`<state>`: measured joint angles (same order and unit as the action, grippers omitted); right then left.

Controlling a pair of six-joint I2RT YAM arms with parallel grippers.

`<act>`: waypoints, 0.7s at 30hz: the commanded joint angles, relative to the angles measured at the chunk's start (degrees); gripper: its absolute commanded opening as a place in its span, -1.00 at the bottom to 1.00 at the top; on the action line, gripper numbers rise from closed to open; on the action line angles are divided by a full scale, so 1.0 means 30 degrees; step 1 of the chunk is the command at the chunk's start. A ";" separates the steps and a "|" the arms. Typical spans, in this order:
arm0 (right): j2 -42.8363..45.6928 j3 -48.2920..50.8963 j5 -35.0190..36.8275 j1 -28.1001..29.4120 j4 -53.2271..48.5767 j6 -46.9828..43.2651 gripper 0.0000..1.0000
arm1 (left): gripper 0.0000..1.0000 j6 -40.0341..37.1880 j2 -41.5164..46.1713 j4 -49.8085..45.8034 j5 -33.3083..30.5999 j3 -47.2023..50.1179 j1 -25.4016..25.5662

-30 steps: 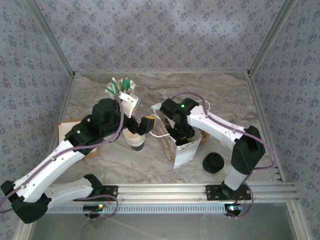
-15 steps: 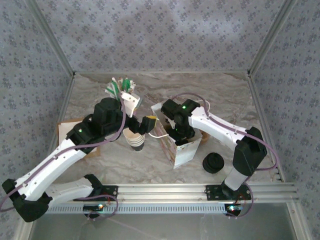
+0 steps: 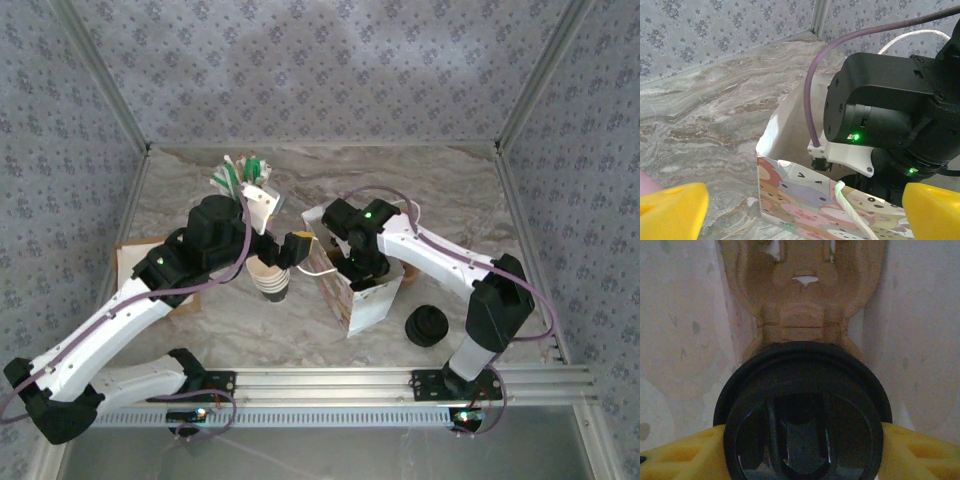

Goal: Pack the takeout coffee

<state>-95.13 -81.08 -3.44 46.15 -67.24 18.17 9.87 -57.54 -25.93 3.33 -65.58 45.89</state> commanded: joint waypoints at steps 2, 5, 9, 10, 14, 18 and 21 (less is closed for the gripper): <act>-0.1679 0.1464 -0.0681 0.0311 0.1059 -0.0218 0.32 | 0.99 -0.0241 0.0140 0.0156 0.0068 -0.0610 0.0118; -0.1500 0.1224 -0.0531 0.0371 0.0831 -0.0169 0.33 | 0.99 -0.0235 0.0195 0.0157 0.0028 -0.0585 0.0128; -0.1223 0.0960 -0.0326 0.0459 0.0479 -0.0082 0.37 | 0.99 -0.0211 0.0166 0.0234 0.0065 -0.0592 0.0116; -0.1146 0.0897 -0.0265 0.0487 0.0388 -0.0058 0.40 | 0.99 -0.0213 0.0166 0.0222 0.0060 -0.0597 0.0125; -0.0974 0.0718 -0.0201 0.0549 0.0211 -0.0035 0.45 | 0.99 -0.0175 0.0136 0.0237 0.0061 -0.0610 0.0115; -0.0986 0.0674 -0.0201 0.0545 0.0203 -0.0073 0.47 | 0.99 -0.0147 0.0136 0.0268 0.0061 -0.0610 0.0131; -0.1034 0.0754 -0.0231 0.0551 0.0251 -0.0072 0.49 | 0.99 -0.0132 0.0108 0.0214 0.0061 -0.0639 0.0123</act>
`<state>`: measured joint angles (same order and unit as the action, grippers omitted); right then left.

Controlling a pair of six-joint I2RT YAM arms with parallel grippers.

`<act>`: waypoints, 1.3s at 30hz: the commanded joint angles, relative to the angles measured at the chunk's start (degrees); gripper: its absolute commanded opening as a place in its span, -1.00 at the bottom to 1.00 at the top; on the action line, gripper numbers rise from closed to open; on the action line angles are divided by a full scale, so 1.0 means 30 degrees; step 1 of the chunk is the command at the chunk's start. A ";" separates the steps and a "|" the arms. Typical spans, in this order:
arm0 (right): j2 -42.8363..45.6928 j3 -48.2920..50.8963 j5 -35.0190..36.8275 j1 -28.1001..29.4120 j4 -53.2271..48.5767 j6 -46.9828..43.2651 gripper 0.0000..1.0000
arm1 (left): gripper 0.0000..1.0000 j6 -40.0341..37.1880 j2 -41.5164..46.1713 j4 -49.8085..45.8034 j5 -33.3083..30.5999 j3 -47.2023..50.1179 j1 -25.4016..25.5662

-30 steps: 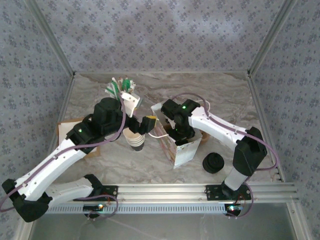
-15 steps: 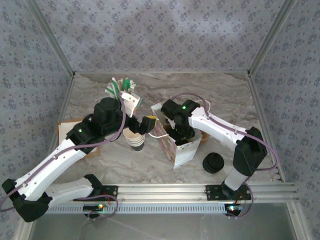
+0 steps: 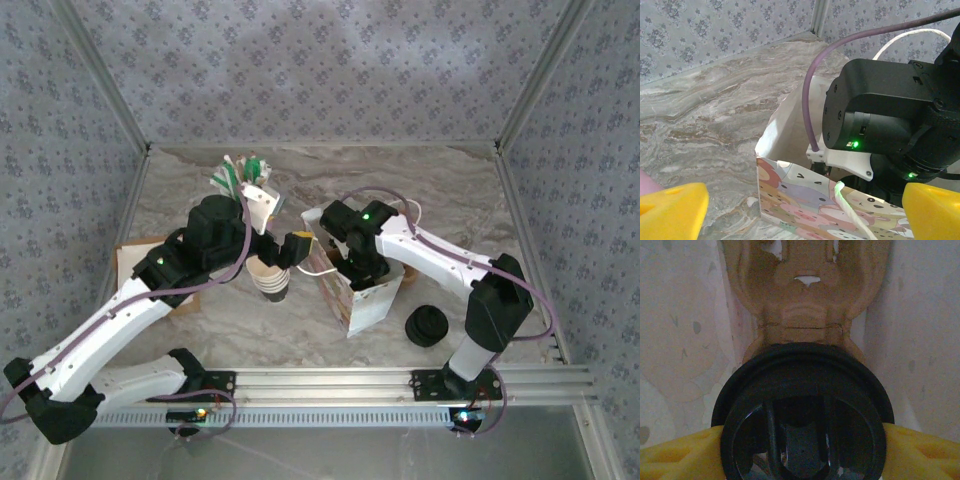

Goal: Pack the takeout coffee

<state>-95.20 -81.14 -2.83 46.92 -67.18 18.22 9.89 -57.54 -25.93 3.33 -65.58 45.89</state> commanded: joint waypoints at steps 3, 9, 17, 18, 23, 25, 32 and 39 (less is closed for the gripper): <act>-0.1036 0.0849 -0.0533 0.0315 0.0298 -0.0114 0.49 | 0.99 -0.0133 0.0098 0.0207 0.0061 -0.0639 0.0133; -0.1019 0.0819 -0.0551 0.0308 0.0285 -0.0096 0.49 | 0.99 -0.0127 0.0018 0.0239 0.0090 -0.0704 0.0132; -0.0992 0.0792 -0.0507 0.0316 0.0271 -0.0105 0.50 | 0.99 -0.0118 -0.0073 0.0138 0.0207 -0.0782 0.0116; -0.0970 0.0767 -0.0502 0.0328 0.0233 -0.0115 0.51 | 0.99 -0.0110 -0.0050 0.0146 0.0196 -0.0765 0.0128; -0.0868 0.0623 -0.0338 0.0334 -0.0004 -0.0086 0.54 | 0.99 -0.0100 -0.0039 0.0264 0.0266 -0.0757 0.0137; -0.0774 0.0542 -0.0270 0.0375 -0.0103 -0.0056 0.55 | 0.99 -0.0089 -0.0040 0.0318 0.0276 -0.0727 0.0139; -0.0728 0.0191 -0.0113 0.0405 -0.0348 -0.0010 0.65 | 0.99 -0.0074 -0.0017 0.0207 0.0237 -0.0643 0.0119; -0.0791 -0.0091 0.0020 0.0551 -0.0516 -0.0004 0.73 | 0.99 -0.0129 -0.0041 0.0244 0.0230 -0.0669 0.0134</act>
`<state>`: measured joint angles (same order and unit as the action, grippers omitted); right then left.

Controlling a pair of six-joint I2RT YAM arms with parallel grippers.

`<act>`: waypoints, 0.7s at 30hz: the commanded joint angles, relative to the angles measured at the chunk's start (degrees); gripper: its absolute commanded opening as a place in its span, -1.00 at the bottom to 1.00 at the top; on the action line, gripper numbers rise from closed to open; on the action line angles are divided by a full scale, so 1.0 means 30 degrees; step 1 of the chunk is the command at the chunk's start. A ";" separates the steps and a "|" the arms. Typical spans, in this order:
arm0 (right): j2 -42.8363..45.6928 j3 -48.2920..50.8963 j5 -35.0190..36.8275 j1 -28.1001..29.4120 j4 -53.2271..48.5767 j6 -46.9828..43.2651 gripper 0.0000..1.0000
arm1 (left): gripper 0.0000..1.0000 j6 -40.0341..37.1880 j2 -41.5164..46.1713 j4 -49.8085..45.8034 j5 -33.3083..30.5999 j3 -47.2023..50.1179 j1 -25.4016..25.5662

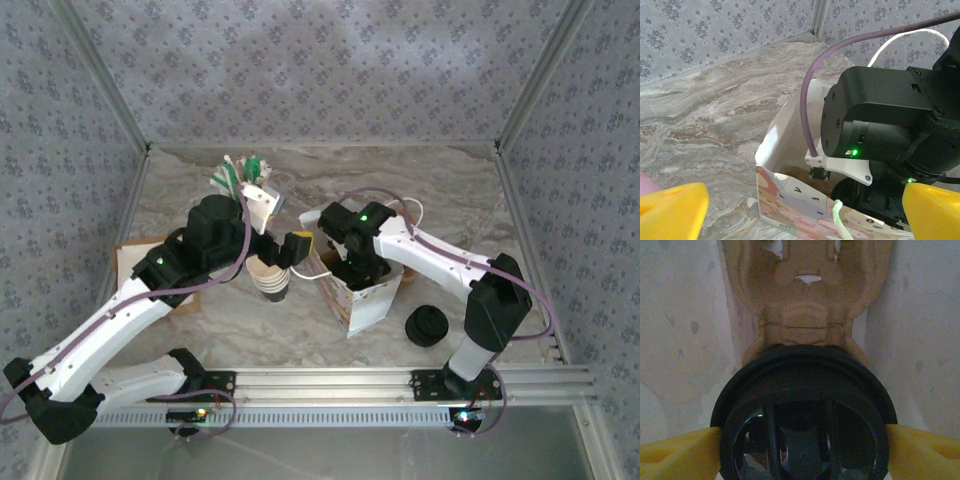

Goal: Pack the takeout coffee

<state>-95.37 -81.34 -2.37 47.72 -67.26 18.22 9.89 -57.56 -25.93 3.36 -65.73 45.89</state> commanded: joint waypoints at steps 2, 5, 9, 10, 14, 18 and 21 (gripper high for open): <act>-0.0727 -0.0044 -0.0090 0.0271 -0.0536 0.0020 0.73 | 0.99 -0.0133 -0.0062 0.0249 0.0240 -0.0618 0.0142; -0.0698 -0.0127 -0.0073 0.0293 -0.0602 0.0018 0.73 | 0.99 -0.0131 -0.0061 0.0252 0.0231 -0.0618 0.0122; -0.0638 -0.0304 0.0027 0.0294 -0.0744 -0.0001 0.74 | 0.99 -0.0128 -0.0065 0.0267 0.0252 -0.0651 0.0127; -0.0627 -0.0372 0.0076 0.0303 -0.0803 0.0018 0.75 | 0.99 -0.0132 -0.0073 0.0266 0.0253 -0.0647 0.0129; -0.0497 -0.0506 0.0195 0.0350 -0.0943 0.0048 0.77 | 0.99 -0.0127 -0.0105 0.0269 0.0259 -0.0588 0.0122; -0.0336 -0.0605 0.0259 0.0362 -0.1049 0.0050 0.79 | 0.99 -0.0081 -0.0178 0.0153 0.0286 -0.0587 0.0140; -0.0164 -0.0703 0.0261 0.0357 -0.1147 0.0061 0.80 | 0.99 -0.0074 -0.0293 0.0032 0.0295 -0.0673 0.0116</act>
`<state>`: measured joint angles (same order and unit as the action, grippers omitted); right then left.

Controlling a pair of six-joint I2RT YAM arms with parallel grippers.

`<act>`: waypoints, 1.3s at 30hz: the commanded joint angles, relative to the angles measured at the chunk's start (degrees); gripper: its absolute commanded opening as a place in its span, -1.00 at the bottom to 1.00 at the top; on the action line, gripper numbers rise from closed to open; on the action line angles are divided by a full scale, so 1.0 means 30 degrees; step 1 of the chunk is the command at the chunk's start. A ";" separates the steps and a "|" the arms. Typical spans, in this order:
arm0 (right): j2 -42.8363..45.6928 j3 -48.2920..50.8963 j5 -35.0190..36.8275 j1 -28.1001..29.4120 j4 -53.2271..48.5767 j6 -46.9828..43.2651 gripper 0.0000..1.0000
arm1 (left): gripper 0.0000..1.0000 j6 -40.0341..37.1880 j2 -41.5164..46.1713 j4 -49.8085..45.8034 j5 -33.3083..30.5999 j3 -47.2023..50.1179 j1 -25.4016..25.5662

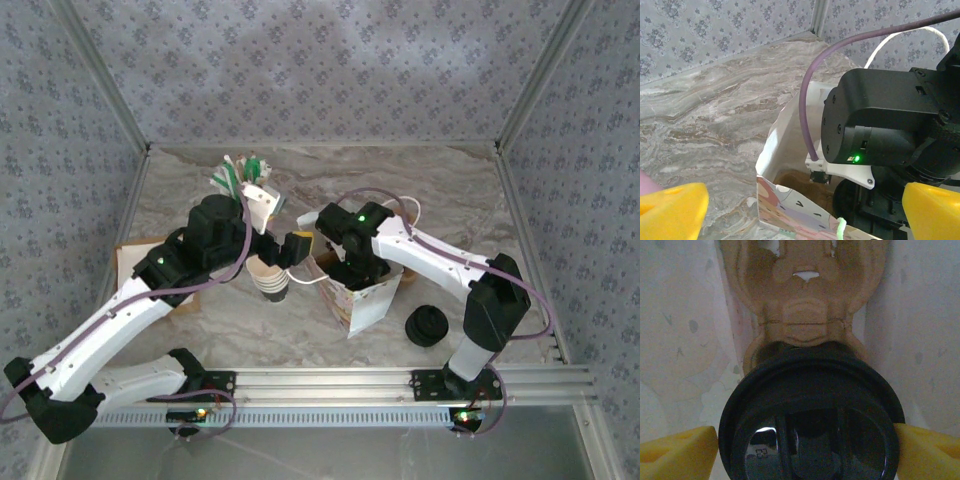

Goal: Pack the takeout coffee

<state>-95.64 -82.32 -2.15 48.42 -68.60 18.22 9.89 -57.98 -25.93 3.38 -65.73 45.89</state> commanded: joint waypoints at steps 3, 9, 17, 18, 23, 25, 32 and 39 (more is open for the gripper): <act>0.0087 -0.0444 0.0074 0.0145 -0.0775 0.0122 0.81 | 0.99 -0.0100 -0.0466 -0.0220 0.0283 -0.0844 0.0133; 0.0327 -0.0596 -0.0008 0.0112 -0.0879 0.0167 0.81 | 0.95 -0.0047 -0.1116 -0.0568 0.0310 -0.1142 0.0138; 0.0647 -0.0713 0.0006 0.0051 -0.0876 0.0207 0.85 | 0.74 0.0131 -0.1322 -0.0616 0.0112 -0.1284 0.0115; 0.0698 -0.0727 -0.0014 0.0035 -0.0883 0.0221 0.85 | 0.70 0.0185 -0.1351 -0.0624 0.0102 -0.1291 0.0114; 0.0825 -0.0713 0.0043 0.0003 -0.0819 0.0236 0.89 | 0.47 0.0444 -0.1362 -0.0644 0.0352 -0.1405 0.0101; 0.0875 -0.0669 0.0068 0.0005 -0.0791 0.0259 0.89 | 0.42 0.0499 -0.1380 -0.0636 0.0482 -0.1441 0.0110; 0.1201 -0.0797 0.0231 -0.0057 -0.0793 0.0358 0.88 | 0.32 0.0658 -0.1476 -0.0724 0.0566 -0.1409 0.0093; 0.1364 -0.1064 0.0366 -0.0073 -0.0951 0.0402 0.88 | 0.32 0.0717 -0.1446 -0.0759 0.0568 -0.1408 0.0100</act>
<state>-93.08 -83.92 -2.13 48.40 -69.25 18.63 11.62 -62.39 -27.33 3.81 -67.99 45.89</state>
